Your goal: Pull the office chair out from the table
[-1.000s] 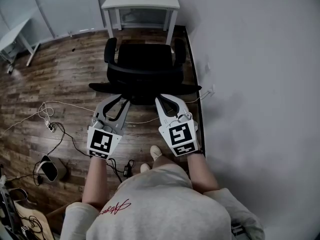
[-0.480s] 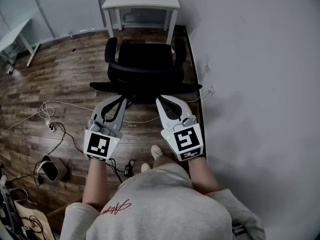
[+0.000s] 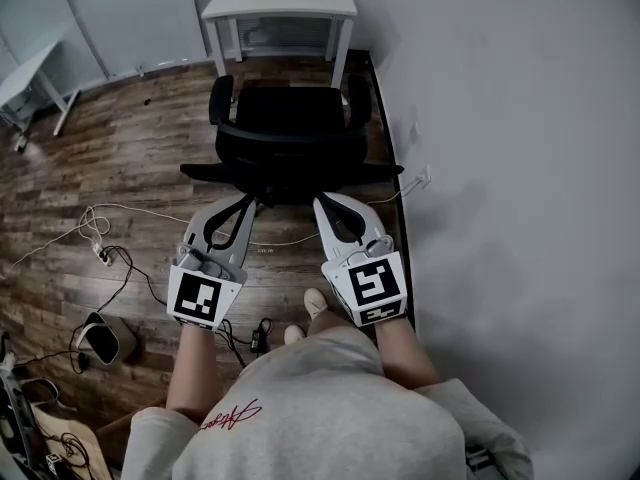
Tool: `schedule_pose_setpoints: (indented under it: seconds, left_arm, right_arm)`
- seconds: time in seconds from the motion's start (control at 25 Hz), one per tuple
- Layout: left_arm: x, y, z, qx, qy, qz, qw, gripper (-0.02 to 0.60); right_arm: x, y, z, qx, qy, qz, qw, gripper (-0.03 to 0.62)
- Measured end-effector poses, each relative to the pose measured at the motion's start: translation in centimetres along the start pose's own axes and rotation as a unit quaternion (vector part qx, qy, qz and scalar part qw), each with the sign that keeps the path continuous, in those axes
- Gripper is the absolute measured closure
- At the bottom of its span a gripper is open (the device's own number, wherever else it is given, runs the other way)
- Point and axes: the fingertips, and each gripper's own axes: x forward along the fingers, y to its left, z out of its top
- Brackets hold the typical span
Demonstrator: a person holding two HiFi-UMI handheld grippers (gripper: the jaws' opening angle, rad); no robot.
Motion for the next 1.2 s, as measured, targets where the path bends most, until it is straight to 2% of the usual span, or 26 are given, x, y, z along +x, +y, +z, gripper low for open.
schedule_pose_setpoints:
  seconds: [0.2,0.44,0.92,1.2]
  left_arm:
    - [-0.1,-0.4,0.4,-0.003,-0.009,-0.004,0.9999,0.586]
    - [-0.3,-0.8,0.8,0.007,-0.010,-0.010,0.9999,0.586]
    - [-0.8,-1.6,1.5,0.027,-0.007,-0.018,0.9995,0.586]
    - [-0.8,-1.7,2.0,0.016,-0.016,-0.017,0.9996,0.586]
  right_arm:
    - [-0.9,0.2,1.2,0.033,-0.022,0.007,0.999,0.592]
    - [-1.4,0.1,2.0,0.018,-0.027,-0.005,0.999,0.592]
    - [-1.7,0.9,2.3,0.005,-0.025,0.007,1.000,0.592]
    - [-1.9,0.8,2.5,0.001,-0.028,0.006,1.000,0.592]
